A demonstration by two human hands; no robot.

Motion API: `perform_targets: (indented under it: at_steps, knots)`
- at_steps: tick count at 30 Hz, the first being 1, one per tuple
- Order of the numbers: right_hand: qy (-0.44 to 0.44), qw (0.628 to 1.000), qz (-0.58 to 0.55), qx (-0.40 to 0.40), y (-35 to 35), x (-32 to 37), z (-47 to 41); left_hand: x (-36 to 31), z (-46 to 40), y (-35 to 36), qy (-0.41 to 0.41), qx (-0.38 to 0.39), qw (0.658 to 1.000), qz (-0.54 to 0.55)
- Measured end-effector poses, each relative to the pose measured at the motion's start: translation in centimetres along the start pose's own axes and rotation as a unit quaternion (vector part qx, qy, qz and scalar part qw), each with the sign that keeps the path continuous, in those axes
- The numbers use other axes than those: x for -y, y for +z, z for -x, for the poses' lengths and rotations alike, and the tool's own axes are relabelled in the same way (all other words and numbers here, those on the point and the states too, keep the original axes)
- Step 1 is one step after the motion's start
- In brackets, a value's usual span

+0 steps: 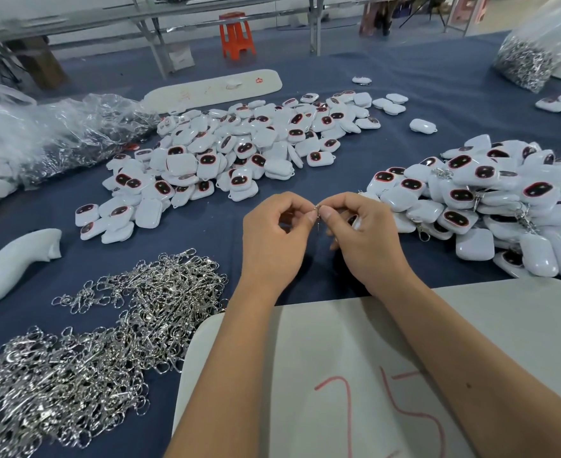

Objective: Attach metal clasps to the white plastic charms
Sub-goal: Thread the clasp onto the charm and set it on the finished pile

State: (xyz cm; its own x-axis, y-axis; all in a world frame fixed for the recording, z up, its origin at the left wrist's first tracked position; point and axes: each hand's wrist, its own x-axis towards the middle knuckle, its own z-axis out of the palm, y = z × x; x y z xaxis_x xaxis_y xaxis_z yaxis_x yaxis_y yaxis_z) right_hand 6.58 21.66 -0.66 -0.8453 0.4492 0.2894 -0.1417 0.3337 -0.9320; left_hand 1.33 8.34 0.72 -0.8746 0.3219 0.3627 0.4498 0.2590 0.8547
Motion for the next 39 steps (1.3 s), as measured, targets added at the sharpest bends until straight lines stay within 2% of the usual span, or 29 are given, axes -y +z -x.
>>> perform_targets:
  at_steps: [8, 21, 28, 36, 39]
  knots:
    - [-0.006, 1.000, -0.011, 0.000, -0.1, -0.1, 0.0, 0.1, 0.0, 0.0, -0.003, 0.019, 0.999, 0.028]
    - [-0.035, 0.999, -0.018, 0.033, 0.0, 0.1, 0.2, 0.3, -0.3, -1.1, -0.069, 0.064, 0.989, 0.118]
    - [-0.070, 0.997, 0.020, 0.028, 0.0, -0.1, 0.3, 0.3, -0.2, -1.3, -0.048, 0.077, 0.993, 0.081]
    - [-0.151, 0.984, 0.097, -0.009, 0.1, 0.3, 0.6, 0.4, -0.1, -1.1, -0.012, 0.048, 0.998, 0.031]
    - [-0.130, 0.989, 0.077, -0.005, 0.1, 0.3, 0.5, 0.4, 0.1, -0.9, 0.023, 0.024, 0.999, -0.012]
